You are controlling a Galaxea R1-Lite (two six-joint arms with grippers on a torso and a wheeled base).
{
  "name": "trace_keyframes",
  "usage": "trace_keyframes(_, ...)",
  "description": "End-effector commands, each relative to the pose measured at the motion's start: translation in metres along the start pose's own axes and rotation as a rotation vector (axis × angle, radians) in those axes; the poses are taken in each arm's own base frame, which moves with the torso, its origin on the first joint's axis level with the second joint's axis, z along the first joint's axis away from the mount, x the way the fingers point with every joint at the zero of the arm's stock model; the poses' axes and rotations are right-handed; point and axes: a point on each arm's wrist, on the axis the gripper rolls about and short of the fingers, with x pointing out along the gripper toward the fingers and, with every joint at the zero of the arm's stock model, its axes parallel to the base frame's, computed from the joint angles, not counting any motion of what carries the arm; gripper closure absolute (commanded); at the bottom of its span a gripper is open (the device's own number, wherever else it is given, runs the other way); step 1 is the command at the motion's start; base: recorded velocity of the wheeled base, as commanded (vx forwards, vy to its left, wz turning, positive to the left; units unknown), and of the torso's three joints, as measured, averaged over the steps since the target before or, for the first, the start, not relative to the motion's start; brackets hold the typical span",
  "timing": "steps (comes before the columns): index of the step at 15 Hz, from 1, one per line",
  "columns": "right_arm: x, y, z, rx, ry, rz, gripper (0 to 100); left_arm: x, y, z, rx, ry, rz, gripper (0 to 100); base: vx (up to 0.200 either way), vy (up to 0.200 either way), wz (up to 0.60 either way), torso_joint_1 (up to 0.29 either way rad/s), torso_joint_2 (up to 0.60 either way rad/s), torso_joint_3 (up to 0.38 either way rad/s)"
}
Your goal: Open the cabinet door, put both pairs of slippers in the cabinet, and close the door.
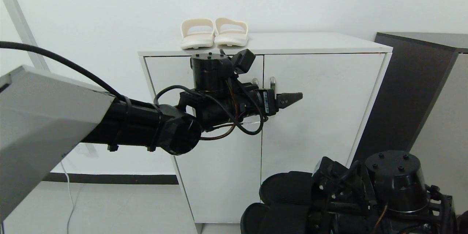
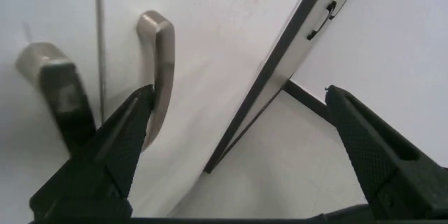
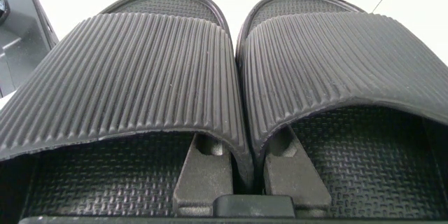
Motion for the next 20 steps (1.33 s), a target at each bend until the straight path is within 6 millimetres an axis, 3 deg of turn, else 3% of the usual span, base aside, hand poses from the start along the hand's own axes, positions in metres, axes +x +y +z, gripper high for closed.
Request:
trace_keyframes(1,0.000,0.000,-0.001,0.000,0.003,0.003,100,0.004,0.003,-0.004,-0.007,0.009,0.007,0,0.000,0.000,0.00,0.000,0.00,0.000)
trace_keyframes(2,0.000,0.000,-0.001,0.001,0.003,0.001,100,0.004,0.003,-0.004,-0.007,0.009,0.007,0,0.000,0.000,0.00,0.000,0.00,0.000)
trace_keyframes(3,0.000,0.000,-0.001,0.001,0.004,0.003,100,0.004,0.003,-0.004,-0.010,0.010,0.007,100,0.000,0.000,0.00,0.000,0.00,0.000)
trace_keyframes(8,-0.003,0.003,-0.006,0.000,0.014,0.058,100,-0.003,-0.001,-0.002,-0.008,0.011,0.006,100,0.000,0.000,0.00,0.000,0.00,0.000)
trace_keyframes(15,-0.008,0.007,-0.017,-0.061,-0.013,0.127,100,-0.039,-0.050,-0.007,0.000,0.051,-0.073,100,0.000,0.000,0.00,0.000,0.00,0.000)
trace_keyframes(20,-0.011,0.017,-0.021,-0.074,0.003,0.160,100,-0.074,-0.068,-0.008,-0.003,0.067,-0.093,100,0.000,0.000,0.00,0.000,0.00,0.000)
